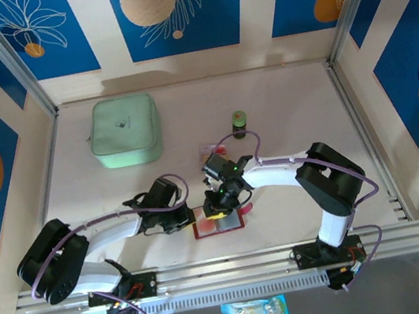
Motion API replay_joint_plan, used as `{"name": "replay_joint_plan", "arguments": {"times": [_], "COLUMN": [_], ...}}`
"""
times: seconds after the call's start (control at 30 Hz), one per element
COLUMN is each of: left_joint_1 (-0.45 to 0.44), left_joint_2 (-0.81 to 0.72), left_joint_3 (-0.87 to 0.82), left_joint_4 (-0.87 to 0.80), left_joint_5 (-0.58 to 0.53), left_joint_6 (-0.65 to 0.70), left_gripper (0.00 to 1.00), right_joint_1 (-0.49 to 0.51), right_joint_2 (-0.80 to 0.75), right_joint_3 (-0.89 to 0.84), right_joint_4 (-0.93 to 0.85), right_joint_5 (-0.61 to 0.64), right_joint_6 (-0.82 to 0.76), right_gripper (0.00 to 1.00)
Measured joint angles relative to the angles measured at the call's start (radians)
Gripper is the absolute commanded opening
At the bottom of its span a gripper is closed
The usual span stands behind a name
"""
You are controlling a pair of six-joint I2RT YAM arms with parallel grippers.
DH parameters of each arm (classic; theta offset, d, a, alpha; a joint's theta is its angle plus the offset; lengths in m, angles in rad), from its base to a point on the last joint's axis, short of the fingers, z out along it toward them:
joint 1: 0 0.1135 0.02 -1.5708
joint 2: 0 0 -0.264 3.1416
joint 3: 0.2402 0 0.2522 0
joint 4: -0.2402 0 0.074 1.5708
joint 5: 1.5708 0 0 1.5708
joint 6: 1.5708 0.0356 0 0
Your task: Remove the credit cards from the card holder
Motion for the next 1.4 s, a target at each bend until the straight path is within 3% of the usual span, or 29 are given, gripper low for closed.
{"name": "replay_joint_plan", "arguments": {"times": [1.0,1.4], "left_joint_1": [0.0,-0.005], "left_joint_2": [0.0,-0.029], "left_joint_3": [0.002,0.081], "left_joint_4": [-0.002,-0.095], "left_joint_5": [0.0,-0.021], "left_joint_6": [0.0,0.037], "left_gripper": [0.12,0.12], "right_joint_1": [0.006,0.007], "right_joint_2": [0.029,0.023], "right_joint_3": [0.014,0.014], "right_joint_4": [-0.041,-0.052], "right_joint_5": [0.04,0.054], "right_joint_6": [-0.002,-0.002], "right_gripper": [0.24,0.24]}}
